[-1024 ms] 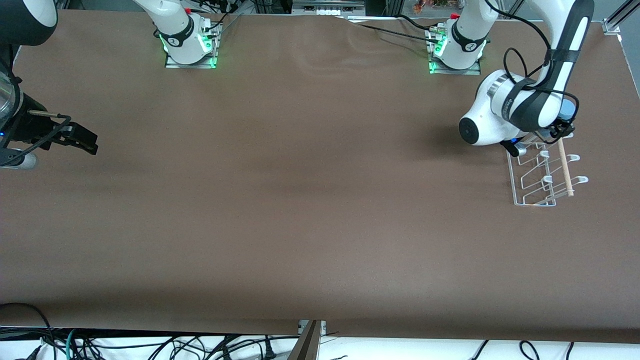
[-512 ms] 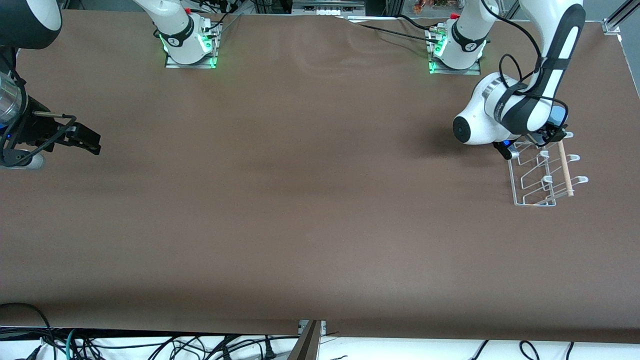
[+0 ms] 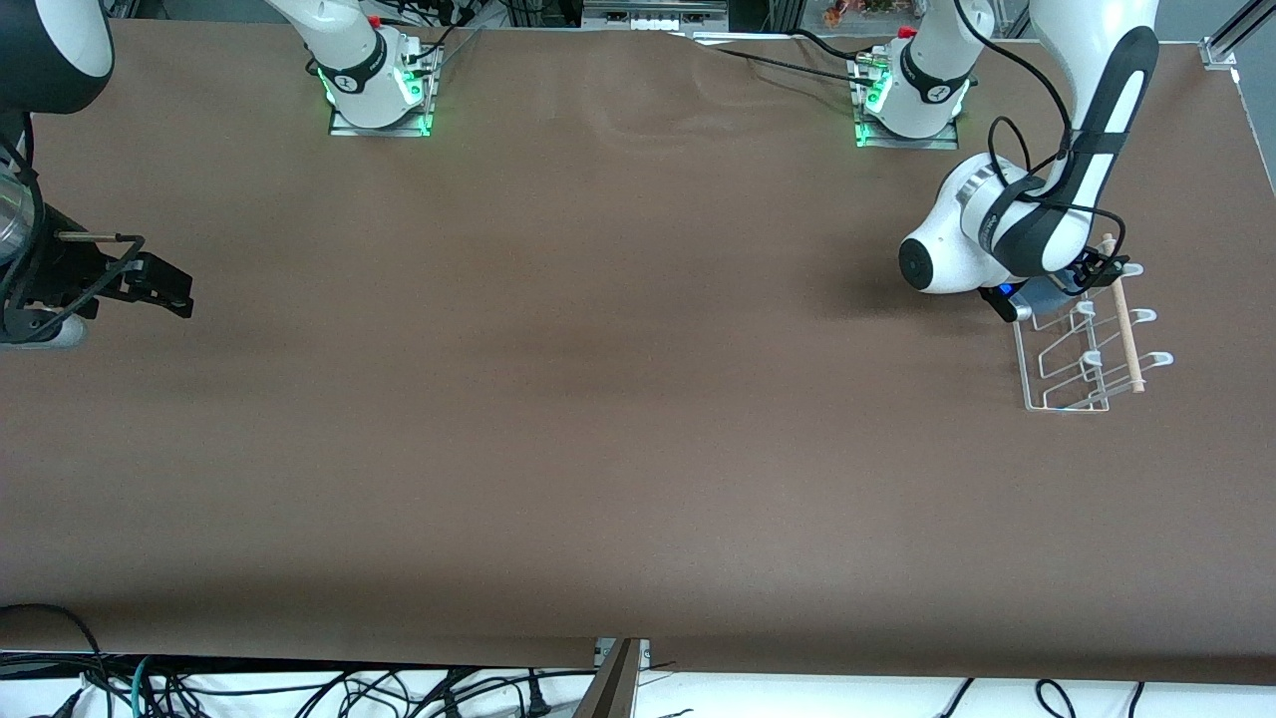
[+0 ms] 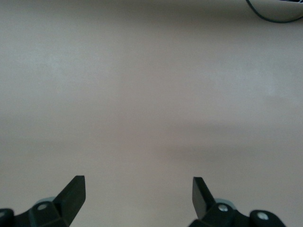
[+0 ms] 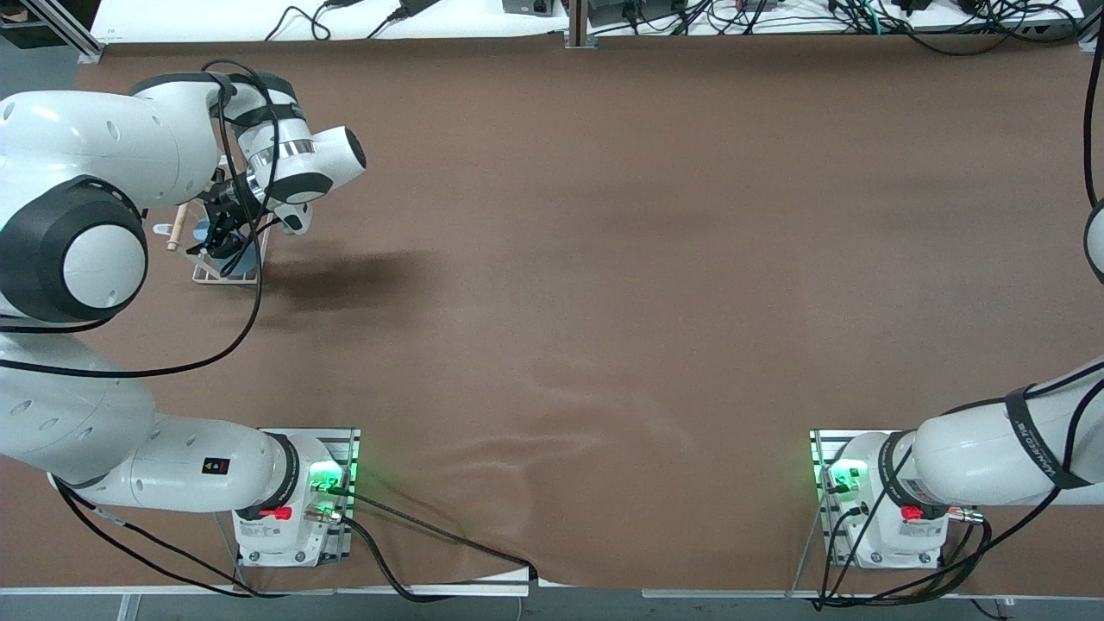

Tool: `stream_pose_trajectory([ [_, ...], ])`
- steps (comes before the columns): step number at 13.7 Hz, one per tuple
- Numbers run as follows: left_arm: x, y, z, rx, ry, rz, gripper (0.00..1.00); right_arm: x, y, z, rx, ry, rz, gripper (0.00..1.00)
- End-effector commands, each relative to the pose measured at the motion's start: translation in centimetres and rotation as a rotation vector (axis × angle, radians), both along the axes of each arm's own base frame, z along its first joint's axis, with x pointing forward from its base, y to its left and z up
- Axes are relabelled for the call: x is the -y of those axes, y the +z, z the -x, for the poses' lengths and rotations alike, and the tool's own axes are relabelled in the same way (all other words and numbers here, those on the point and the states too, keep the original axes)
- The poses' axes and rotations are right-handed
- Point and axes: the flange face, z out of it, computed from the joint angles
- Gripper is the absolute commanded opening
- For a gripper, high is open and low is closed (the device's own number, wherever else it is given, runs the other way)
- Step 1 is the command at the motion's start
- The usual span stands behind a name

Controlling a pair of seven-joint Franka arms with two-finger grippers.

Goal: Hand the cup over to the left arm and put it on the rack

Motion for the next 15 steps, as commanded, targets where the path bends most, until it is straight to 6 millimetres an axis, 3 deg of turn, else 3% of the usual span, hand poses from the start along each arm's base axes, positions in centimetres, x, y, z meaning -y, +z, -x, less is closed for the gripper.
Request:
stream_pose_trajectory([
  [1, 0.1, 2.7, -1.6, 0.080, 0.071, 0.048, 1.00, 0.2, 0.7, -0.1, 0.004, 0.018, 0.006, 1.00],
  [5, 2.9, 10.1, -6.2, 0.219, 0.386, 0.265, 1.00, -0.1, 0.7, -0.1, 0.004, 0.021, 0.005, 1.00],
  [9, 6.7, 20.3, -10.2, 0.423, 0.680, 0.503, 1.00, 0.2, 0.6, -0.2, 0.003, 0.013, -0.008, 1.00],
  [11, 8.1, 25.7, -12.0, 0.535, 0.729, 0.618, 1.00, 0.4, 0.6, -0.2, 0.003, 0.009, -0.010, 1.00],
  [14, 8.1, 33.0, -13.6, 0.779, 0.687, 0.858, 1.00, 0.4, 0.7, -0.3, 0.009, 0.009, -0.010, 1.00],
  [15, 6.8, 33.3, -13.3, 0.839, 0.693, 0.900, 1.00, 0.4, 0.7, -0.3, 0.011, 0.009, -0.010, 1.00],
])
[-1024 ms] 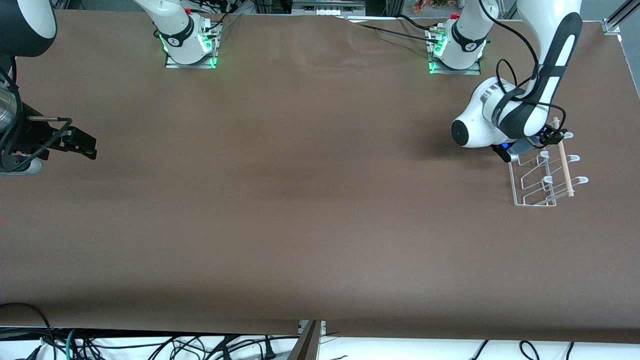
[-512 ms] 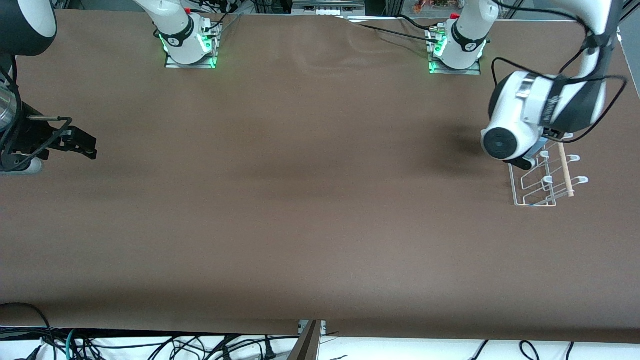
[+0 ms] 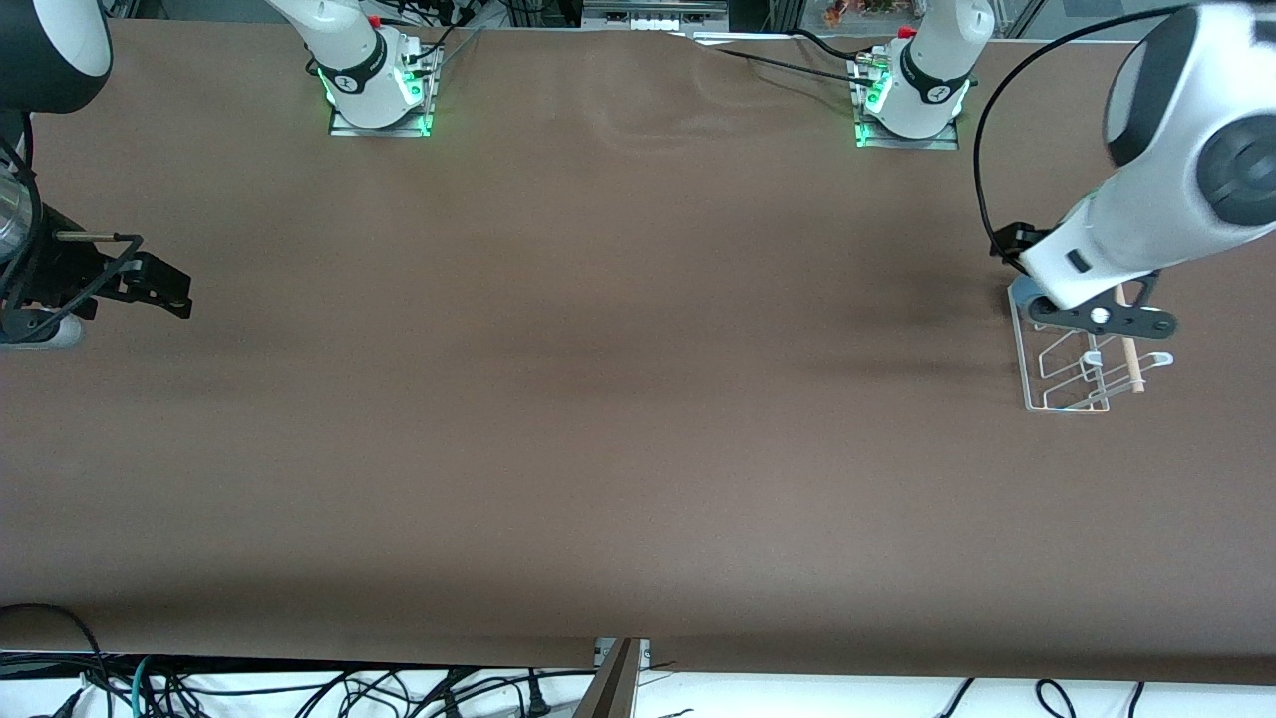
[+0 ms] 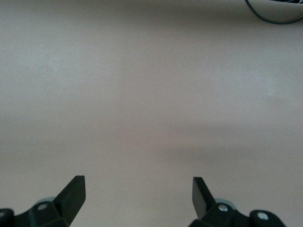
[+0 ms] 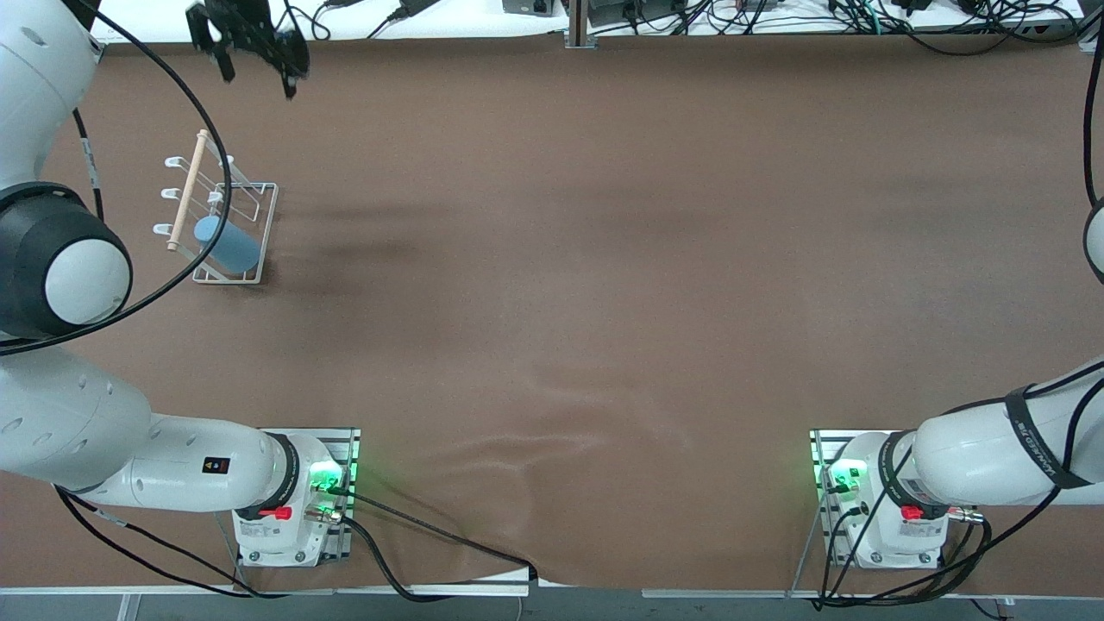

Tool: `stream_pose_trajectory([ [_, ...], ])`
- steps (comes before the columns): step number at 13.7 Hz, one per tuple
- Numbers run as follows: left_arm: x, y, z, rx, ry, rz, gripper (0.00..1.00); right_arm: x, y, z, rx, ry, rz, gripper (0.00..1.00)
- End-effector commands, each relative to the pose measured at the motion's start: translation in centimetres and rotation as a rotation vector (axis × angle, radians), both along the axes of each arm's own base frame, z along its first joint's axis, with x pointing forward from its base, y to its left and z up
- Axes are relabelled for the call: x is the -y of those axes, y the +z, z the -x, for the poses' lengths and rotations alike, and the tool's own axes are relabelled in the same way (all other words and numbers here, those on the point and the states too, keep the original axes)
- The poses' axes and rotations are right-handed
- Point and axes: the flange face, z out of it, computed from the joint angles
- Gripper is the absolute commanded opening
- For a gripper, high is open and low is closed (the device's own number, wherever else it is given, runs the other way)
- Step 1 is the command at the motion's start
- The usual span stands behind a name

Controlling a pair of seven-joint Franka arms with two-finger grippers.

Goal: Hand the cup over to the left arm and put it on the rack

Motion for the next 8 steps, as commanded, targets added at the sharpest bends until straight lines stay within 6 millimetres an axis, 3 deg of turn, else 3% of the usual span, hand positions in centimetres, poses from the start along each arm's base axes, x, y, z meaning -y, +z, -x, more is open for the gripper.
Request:
stream_pose_trajectory([
  [1, -1.7, 3.0, 1.2, 0.162, 0.065, 0.128, 1.00, 0.4, 0.6, -0.2, 0.007, 0.008, -0.009, 1.00],
  [3, -2.9, 2.1, 2.2, 0.147, 0.117, 0.197, 1.00, 0.5, 0.6, -0.2, 0.005, 0.007, -0.009, 1.00],
  [8, -2.5, 1.6, 3.8, 0.185, 0.116, 0.187, 1.00, 0.6, 0.5, -0.3, 0.012, 0.001, -0.009, 1.00],
])
